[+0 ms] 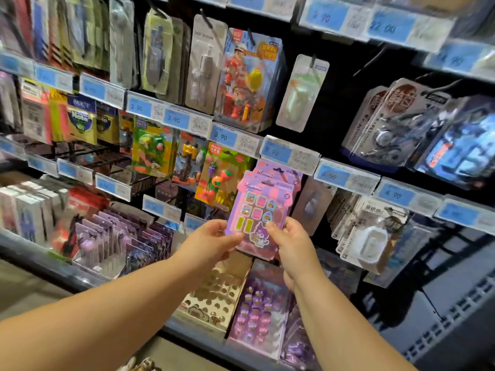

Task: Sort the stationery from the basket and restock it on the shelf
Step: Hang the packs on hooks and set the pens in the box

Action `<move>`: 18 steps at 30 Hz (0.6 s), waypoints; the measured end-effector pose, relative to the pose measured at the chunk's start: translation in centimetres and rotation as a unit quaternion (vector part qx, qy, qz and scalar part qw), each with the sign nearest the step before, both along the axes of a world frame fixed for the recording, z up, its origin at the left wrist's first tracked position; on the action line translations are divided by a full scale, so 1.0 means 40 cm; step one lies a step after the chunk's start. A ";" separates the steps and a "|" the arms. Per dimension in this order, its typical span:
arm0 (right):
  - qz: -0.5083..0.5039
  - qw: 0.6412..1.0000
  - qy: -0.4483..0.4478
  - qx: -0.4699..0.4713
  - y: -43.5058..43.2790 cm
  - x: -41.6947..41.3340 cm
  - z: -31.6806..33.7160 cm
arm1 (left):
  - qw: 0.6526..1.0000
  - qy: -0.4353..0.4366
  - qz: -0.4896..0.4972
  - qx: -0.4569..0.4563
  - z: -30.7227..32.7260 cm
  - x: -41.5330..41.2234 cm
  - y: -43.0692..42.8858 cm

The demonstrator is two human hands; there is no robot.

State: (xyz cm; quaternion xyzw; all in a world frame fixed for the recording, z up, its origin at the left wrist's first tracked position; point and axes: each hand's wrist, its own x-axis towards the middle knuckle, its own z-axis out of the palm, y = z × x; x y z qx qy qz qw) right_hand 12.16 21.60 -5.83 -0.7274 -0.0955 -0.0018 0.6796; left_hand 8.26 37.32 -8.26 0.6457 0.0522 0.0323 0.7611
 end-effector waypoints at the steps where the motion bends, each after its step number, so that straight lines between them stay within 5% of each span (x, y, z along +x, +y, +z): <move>1: -0.009 1.000 -0.007 0.002 -0.005 0.007 0.007 | 1.000 -0.004 0.004 0.020 0.007 0.009 -0.007; 11: -0.042 0.998 -0.053 0.014 -0.024 0.046 0.049 | 0.968 -0.019 0.093 0.232 0.055 0.086 -0.045; 18: -0.044 0.997 -0.062 -0.002 -0.033 0.071 0.040 | 0.965 -0.008 0.119 0.232 0.048 0.101 -0.073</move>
